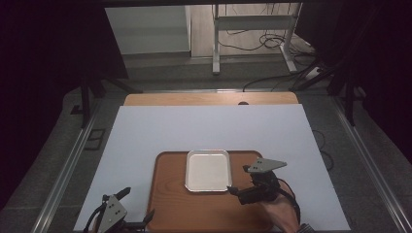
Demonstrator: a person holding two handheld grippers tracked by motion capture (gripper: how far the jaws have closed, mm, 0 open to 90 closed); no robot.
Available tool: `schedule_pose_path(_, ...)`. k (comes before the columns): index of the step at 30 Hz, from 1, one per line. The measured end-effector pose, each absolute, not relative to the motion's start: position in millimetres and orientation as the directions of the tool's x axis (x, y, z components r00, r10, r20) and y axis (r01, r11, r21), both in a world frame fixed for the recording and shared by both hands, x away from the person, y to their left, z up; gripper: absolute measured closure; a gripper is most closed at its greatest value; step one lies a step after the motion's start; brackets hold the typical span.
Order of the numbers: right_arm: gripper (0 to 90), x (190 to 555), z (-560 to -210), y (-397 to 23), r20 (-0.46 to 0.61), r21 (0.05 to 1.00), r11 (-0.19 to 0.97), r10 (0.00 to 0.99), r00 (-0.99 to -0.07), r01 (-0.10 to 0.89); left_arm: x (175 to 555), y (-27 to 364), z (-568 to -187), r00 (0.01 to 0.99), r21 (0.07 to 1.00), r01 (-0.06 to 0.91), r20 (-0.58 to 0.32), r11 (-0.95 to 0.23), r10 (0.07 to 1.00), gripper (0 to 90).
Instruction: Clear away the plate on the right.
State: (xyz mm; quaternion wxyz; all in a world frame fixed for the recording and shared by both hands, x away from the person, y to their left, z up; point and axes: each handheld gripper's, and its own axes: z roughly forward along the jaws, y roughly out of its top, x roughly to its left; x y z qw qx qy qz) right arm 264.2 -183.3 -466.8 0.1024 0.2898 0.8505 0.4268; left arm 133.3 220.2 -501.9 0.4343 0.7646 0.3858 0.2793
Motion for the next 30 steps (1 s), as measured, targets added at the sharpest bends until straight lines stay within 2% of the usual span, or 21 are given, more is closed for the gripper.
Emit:
schedule_pose_path(19,2.2,256.9,-457.7,-209.8,0.056,0.828,0.416,0.608,-0.792,0.377,133.1,219.0,-501.9,0.55,0.877,0.344,0.102,-0.336,0.829,1.7)
schedule_pose_path(30,0.4,252.0,-461.4,-224.7,0.078,0.818,0.402,0.633,-0.77,0.412,132.8,218.0,-502.0,0.554,0.874,0.343,0.106,-0.343,0.826,1.7)
